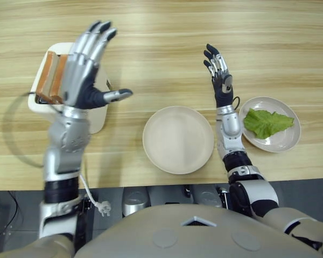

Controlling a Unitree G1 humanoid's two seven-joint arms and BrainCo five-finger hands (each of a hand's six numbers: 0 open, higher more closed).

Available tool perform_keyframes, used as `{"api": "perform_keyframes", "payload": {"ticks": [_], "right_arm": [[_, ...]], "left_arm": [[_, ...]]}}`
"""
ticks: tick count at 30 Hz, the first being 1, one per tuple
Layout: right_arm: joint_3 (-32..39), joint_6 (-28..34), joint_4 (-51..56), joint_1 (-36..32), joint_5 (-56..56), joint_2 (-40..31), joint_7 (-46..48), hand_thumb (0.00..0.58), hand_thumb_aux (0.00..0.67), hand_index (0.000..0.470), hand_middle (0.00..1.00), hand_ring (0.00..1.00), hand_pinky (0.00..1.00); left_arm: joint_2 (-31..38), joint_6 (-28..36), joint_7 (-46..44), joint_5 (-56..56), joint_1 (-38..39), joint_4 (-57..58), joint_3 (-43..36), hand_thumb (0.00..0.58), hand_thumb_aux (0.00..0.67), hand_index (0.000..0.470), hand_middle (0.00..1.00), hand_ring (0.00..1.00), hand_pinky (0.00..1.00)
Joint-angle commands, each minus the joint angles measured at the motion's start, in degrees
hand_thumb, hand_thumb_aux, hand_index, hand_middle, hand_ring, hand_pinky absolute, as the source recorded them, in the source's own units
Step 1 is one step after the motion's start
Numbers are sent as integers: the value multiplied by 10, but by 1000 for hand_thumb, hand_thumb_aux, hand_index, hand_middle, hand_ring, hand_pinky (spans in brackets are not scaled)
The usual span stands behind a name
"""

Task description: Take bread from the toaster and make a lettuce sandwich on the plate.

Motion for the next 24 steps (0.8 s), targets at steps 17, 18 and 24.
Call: {"api": "perform_keyframes", "payload": {"ticks": [17,18,24], "right_arm": [[-2,-12,48,-21,-4,-2,-12,0,0,0,0,0,0],[-2,-13,49,-21,-4,-2,-12,0,0,0,0,0,0],[-2,-18,47,-17,-6,-6,-12,0,0,0,0,0,0]], "left_arm": [[90,183,38,37,91,180,110,0,0,0,0,0,0],[91,188,40,34,90,187,108,0,0,0,0,0,0],[97,207,52,18,79,201,94,79,47,32,0,0,0]]}}
